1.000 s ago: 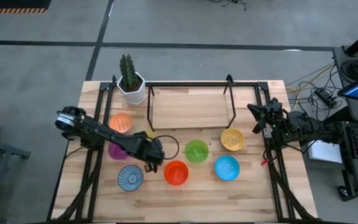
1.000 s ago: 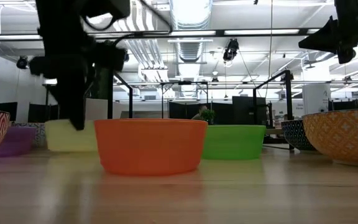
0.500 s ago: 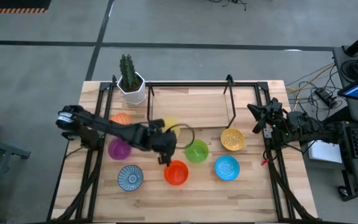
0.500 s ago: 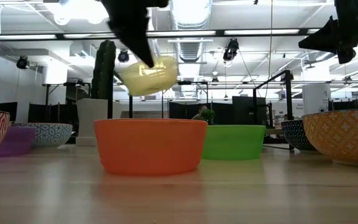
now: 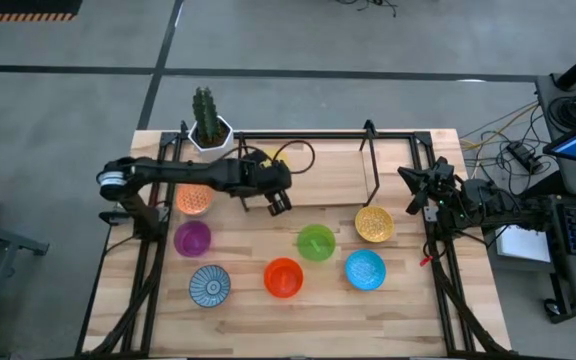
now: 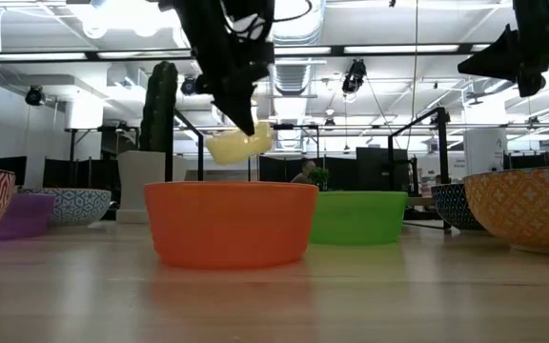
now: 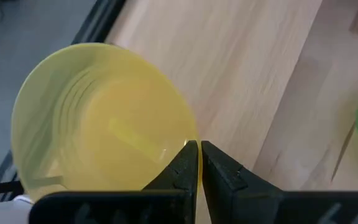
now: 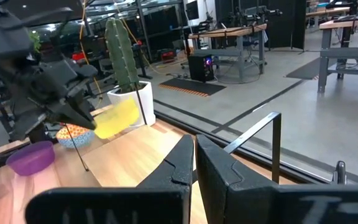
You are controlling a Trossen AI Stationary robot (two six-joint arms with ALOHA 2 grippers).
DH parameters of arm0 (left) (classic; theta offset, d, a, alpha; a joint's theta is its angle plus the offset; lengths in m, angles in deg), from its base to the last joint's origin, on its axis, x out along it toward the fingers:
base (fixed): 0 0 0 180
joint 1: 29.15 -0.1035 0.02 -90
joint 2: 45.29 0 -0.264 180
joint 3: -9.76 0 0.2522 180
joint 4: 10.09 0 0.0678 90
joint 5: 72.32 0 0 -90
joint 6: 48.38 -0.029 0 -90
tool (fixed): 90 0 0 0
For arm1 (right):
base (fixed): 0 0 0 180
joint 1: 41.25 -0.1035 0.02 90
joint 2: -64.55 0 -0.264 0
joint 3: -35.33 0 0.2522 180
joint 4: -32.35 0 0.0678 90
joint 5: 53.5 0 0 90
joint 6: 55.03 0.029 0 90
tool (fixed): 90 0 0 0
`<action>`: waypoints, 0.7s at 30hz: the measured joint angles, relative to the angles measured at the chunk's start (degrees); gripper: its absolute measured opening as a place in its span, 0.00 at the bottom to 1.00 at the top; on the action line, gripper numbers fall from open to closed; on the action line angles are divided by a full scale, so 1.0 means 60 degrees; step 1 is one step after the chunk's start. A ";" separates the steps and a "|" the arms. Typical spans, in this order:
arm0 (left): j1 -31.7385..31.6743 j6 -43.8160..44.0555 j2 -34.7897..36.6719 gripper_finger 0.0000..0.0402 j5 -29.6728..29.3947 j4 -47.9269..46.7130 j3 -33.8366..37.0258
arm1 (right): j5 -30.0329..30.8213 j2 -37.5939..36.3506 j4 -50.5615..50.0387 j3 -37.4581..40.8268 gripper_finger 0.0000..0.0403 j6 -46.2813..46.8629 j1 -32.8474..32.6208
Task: Place and stack bowls onto a shelf
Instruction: Put the left yellow bowl onto the shelf
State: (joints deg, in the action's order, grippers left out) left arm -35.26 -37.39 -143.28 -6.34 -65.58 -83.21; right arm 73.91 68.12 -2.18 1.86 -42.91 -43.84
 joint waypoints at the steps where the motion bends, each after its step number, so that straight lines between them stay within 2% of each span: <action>1: -0.0043 0.0000 -0.0107 0.00 0.0007 -0.0003 -0.0030 | 0.0003 0.0000 0.0007 0.0000 0.02 -0.0012 -0.0004; 16: -0.0171 -0.0326 -0.1461 0.00 -0.0166 -0.0343 -0.0108 | 0.0005 0.0000 0.0006 0.0000 0.02 -0.0029 0.0000; 21: -0.0171 -0.0541 -0.1539 0.01 -0.0597 -0.0335 -0.0102 | 0.0004 0.0000 0.0007 0.0000 0.02 -0.0029 -0.0004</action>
State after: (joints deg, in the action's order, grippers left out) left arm -36.29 -40.64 -152.51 -9.92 -67.59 -83.82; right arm 73.93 68.12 -2.14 1.86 -43.09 -43.86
